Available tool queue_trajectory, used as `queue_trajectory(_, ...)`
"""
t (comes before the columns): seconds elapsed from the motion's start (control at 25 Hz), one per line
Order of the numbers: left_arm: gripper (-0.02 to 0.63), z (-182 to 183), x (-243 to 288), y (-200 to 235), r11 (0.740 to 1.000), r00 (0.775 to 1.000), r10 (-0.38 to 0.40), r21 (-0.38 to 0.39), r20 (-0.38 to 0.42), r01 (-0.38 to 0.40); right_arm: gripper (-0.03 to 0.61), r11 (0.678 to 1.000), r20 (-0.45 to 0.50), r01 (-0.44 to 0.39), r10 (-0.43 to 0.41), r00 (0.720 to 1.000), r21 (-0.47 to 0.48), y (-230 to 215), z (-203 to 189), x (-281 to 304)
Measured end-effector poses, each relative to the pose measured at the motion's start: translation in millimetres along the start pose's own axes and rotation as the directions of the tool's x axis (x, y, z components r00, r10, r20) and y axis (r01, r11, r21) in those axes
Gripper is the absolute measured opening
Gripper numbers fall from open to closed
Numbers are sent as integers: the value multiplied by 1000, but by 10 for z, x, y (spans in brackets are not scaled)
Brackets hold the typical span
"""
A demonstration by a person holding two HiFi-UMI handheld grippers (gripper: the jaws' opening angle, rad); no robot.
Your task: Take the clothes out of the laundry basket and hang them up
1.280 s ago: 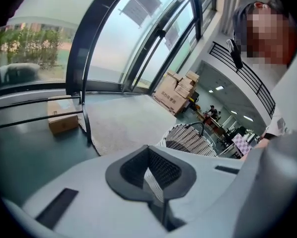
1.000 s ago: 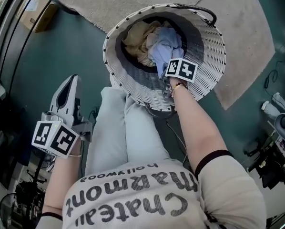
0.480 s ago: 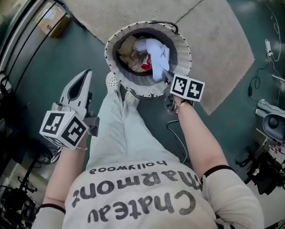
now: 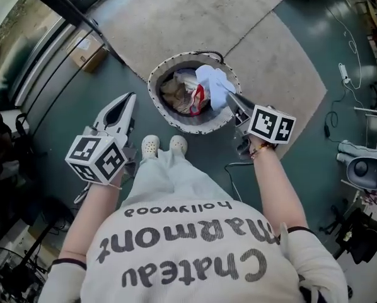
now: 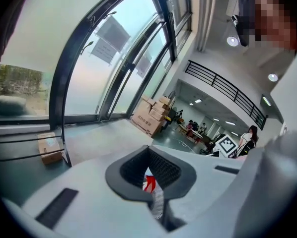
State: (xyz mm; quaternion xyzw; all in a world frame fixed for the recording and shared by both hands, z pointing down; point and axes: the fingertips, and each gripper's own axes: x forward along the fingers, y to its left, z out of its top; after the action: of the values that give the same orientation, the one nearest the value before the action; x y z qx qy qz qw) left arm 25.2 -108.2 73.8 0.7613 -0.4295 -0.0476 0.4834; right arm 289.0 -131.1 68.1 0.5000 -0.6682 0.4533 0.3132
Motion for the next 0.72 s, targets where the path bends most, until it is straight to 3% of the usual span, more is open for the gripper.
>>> queue_trajectory(0.32, 8, 446, -75, -129, 987, 994, -102, 125, -30, 105, 42, 990, 243, -32, 64, 968, -134, 950, 856, -755)
queue_trajectory(0.44, 8, 510, -90, -216, 979, 987, -152, 130, -58, 158, 41, 979, 304, -33, 95, 948, -203, 1308, 1131, -1077)
queue_trajectory(0.56, 8, 581, -53, -417, 953, 963, -249, 153, -99, 262, 41, 969, 386, -50, 143, 911, -240, 1652, 1440, -1447)
queue_trajectory(0.72, 8, 624, -48, -650, 911, 928, -360, 177, -96, 372, 41, 949, 434, -55, 193, 880, -311, 2098, 1700, -1861)
